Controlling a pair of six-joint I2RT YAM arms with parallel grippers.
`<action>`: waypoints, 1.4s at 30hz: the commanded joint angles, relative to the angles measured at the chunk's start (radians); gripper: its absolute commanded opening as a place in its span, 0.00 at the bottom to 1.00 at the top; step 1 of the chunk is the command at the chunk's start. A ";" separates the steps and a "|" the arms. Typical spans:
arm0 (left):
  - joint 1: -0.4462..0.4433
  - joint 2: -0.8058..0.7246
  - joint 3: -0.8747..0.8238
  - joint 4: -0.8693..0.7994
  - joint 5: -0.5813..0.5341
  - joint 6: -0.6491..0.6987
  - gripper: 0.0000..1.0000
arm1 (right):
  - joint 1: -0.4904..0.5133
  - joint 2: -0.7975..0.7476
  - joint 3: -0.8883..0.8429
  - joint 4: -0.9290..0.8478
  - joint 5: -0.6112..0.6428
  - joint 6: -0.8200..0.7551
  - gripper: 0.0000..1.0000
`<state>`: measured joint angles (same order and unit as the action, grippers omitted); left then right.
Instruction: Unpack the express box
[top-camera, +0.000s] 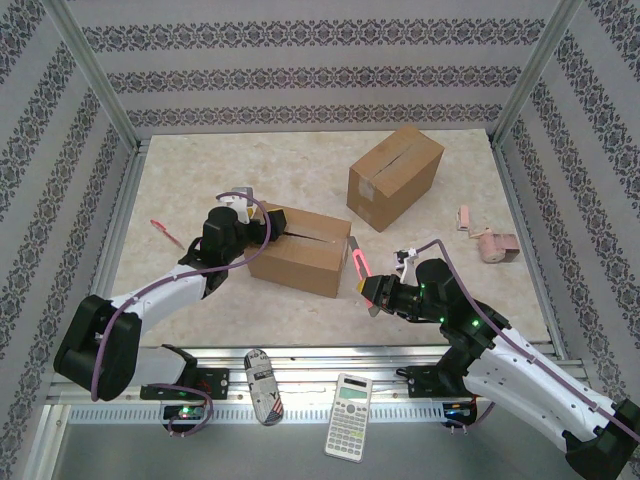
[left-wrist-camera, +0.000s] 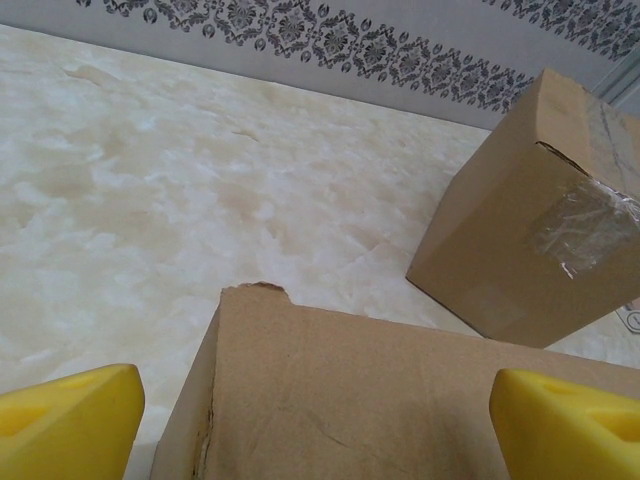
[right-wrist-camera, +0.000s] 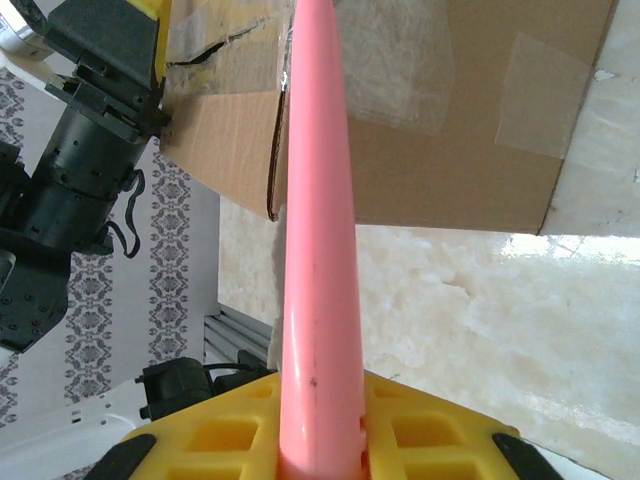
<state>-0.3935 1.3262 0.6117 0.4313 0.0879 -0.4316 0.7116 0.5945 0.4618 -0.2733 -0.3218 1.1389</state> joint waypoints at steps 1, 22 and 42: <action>-0.032 0.100 -0.065 -0.272 -0.045 -0.038 0.89 | 0.023 0.004 -0.018 0.029 -0.023 0.004 0.00; -0.096 0.221 0.041 -0.553 -0.308 -0.057 0.88 | 0.023 0.019 0.014 -0.002 -0.084 -0.002 0.00; -0.096 0.212 0.038 -0.547 -0.304 -0.049 0.88 | 0.077 0.024 -0.001 0.071 -0.137 0.015 0.00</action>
<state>-0.4789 1.4254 0.7494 0.2344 -0.1936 -0.4755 0.7483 0.6163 0.4614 -0.2539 -0.3405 1.1622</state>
